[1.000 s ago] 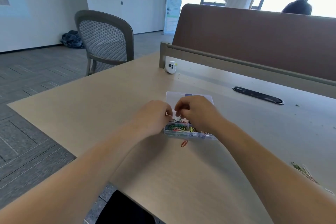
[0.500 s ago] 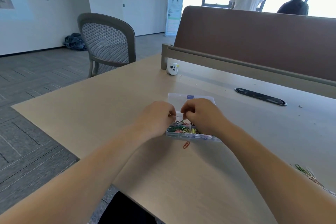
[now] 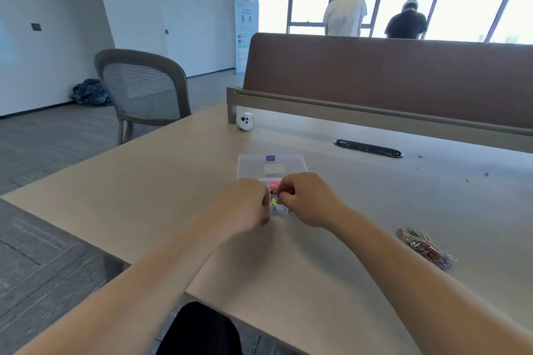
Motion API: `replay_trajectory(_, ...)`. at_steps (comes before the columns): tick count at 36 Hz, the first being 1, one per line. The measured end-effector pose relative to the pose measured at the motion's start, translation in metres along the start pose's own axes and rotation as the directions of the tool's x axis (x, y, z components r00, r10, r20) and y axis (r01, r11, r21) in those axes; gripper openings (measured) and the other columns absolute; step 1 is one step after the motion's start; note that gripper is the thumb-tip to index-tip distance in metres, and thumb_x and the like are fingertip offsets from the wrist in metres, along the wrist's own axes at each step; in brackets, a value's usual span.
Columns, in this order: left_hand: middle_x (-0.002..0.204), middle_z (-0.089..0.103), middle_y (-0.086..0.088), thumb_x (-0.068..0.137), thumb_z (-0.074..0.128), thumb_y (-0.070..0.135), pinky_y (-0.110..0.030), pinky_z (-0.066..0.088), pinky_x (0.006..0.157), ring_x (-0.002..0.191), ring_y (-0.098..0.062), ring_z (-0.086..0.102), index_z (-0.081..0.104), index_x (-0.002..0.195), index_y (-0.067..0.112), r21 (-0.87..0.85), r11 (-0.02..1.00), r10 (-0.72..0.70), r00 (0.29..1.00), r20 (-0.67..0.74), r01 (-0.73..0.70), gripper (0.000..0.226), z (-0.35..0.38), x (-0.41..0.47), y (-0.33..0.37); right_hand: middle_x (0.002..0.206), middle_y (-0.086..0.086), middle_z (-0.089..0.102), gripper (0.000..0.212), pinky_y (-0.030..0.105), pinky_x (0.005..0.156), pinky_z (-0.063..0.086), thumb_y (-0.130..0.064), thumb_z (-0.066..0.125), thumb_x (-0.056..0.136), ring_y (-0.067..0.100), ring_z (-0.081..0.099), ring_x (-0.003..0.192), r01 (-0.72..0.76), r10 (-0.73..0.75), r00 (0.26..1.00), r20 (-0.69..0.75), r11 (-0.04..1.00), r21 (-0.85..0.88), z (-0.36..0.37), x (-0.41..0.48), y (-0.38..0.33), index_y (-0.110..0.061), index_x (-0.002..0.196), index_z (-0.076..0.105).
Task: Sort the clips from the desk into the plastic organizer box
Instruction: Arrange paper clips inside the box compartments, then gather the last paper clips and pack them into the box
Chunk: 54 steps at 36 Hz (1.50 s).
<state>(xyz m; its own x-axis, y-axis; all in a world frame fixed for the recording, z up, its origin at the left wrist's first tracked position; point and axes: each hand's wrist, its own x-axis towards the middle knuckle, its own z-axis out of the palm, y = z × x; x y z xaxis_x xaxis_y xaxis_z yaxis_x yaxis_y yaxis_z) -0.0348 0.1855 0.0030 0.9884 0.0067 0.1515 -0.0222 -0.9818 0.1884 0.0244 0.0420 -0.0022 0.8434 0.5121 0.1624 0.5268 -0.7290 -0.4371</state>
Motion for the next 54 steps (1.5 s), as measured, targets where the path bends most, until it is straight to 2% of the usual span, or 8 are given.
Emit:
replay_trajectory(5,0.097,0.064,-0.006,0.087,0.057,0.023,-0.026,0.036,0.063,0.091,-0.024,0.061,0.066,0.091,0.014,0.101,0.995,0.002,0.999,0.035,-0.005,0.014,0.012,-0.005,0.005,0.079,-0.004,0.063,0.017,0.034,0.071,0.051,-0.015,0.053,0.085,0.02,0.06,0.077,0.004,-0.004,1.0,0.001,1.0,-0.001,0.0,-0.014,0.006,-0.023,0.074,0.063)
replay_trajectory(10,0.103,0.063,-0.01,0.089,0.057,0.026,-0.029,0.04,0.069,0.096,-0.028,0.061,0.064,0.096,0.012,0.161,0.987,0.011,1.0,0.018,-0.013,0.017,0.022,-0.003,0.008,0.077,-0.005,0.062,0.022,0.032,0.067,0.049,-0.018,0.052,0.085,0.019,0.059,0.075,0.004,-0.004,1.0,0.001,1.0,0.005,0.001,-0.017,0.008,-0.03,0.068,0.057)
replay_trajectory(19,0.101,0.061,-0.008,0.09,0.057,0.026,-0.029,0.04,0.065,0.088,-0.027,0.059,0.051,0.082,0.018,0.097,0.995,0.008,0.998,0.06,-0.014,0.013,0.023,-0.003,0.004,0.08,-0.003,0.066,0.019,0.036,0.071,0.053,-0.017,0.051,0.086,0.019,0.061,0.076,0.01,-0.011,1.0,0.008,1.0,0.025,-0.002,-0.012,0.008,-0.018,0.083,0.069)
replay_trajectory(25,0.097,0.064,-0.002,0.09,0.054,0.021,-0.027,0.038,0.067,0.088,-0.021,0.058,0.067,0.093,0.018,-0.025,0.999,-0.031,0.998,-0.048,0.029,0.014,0.009,-0.001,-0.004,0.077,-0.001,0.065,0.017,0.038,0.069,0.053,-0.018,0.051,0.084,0.023,0.061,0.076,0.005,-0.004,1.0,-0.022,0.999,0.04,0.0,-0.005,0.006,-0.016,0.078,0.067)
replay_trajectory(30,0.1,0.065,-0.003,0.09,0.054,0.018,-0.03,0.044,0.075,0.093,-0.02,0.058,0.068,0.097,0.015,-0.071,0.996,-0.061,0.993,-0.102,0.054,0.016,0.001,0.006,-0.009,0.079,-0.003,0.066,0.017,0.036,0.07,0.053,-0.018,0.051,0.085,0.021,0.061,0.076,0.0,0.001,1.0,-0.017,0.999,0.049,0.0,-0.001,0.006,-0.019,0.081,0.068)
replay_trajectory(39,0.102,0.065,0.0,0.093,0.05,0.018,-0.028,0.043,0.073,0.09,-0.017,0.058,0.069,0.098,0.02,-0.083,0.995,-0.059,0.99,-0.128,0.048,0.02,0.006,0.019,-0.01,0.083,0.001,0.068,0.019,0.039,0.074,0.054,-0.018,0.051,0.086,0.021,0.062,0.079,0.01,-0.01,1.0,-0.024,1.0,0.021,-0.002,0.002,0.01,-0.016,0.086,0.07)
replay_trajectory(50,0.098,0.065,-0.001,0.094,0.052,0.022,-0.03,0.047,0.076,0.087,-0.018,0.06,0.07,0.098,0.019,-0.142,0.986,0.079,0.992,-0.1,-0.093,0.018,0.006,0.014,0.047,0.08,-0.002,0.065,0.016,0.03,0.066,0.047,-0.019,0.051,0.087,0.02,0.059,0.077,-0.1,0.099,0.994,-0.053,0.995,-0.015,-0.03,-0.039,0.04,-0.019,0.08,0.066)
replay_trajectory(54,0.098,0.066,0.004,0.092,0.054,0.027,-0.027,0.042,0.071,0.088,-0.014,0.059,0.068,0.094,0.023,-0.162,0.967,0.187,0.979,-0.082,-0.199,0.014,0.012,0.01,0.077,0.089,-0.004,0.067,0.018,0.026,0.067,0.043,-0.021,0.051,0.089,0.016,0.058,0.08,-0.174,0.171,0.983,-0.063,0.984,-0.036,-0.047,-0.068,0.06,-0.02,0.09,0.069)
